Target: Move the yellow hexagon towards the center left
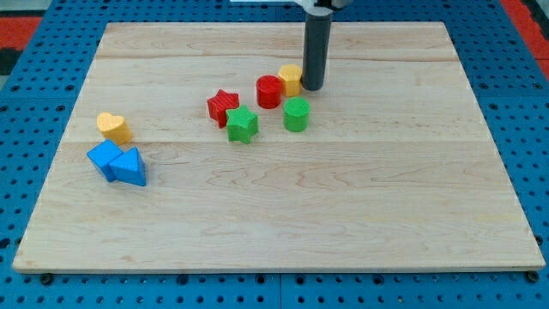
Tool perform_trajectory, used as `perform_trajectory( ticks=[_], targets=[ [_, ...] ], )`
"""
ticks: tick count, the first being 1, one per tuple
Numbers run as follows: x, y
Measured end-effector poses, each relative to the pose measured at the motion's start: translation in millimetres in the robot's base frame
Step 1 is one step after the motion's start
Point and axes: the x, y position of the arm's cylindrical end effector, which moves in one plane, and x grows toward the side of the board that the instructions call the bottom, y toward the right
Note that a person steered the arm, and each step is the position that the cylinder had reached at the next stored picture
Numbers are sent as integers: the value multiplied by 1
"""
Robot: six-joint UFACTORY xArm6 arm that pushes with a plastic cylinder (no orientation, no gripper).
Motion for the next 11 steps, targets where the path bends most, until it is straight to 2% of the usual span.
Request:
perform_trajectory(
  ticks=[1,3,4,6,7,8,9,10,11],
  targets=[
    [-17,-46],
    [-20,-114],
    [-40,-135],
    [-17,-162],
    [-15,-194],
    [0,-189],
    [-19,-177],
    [23,-145],
    [28,-177]
  ],
)
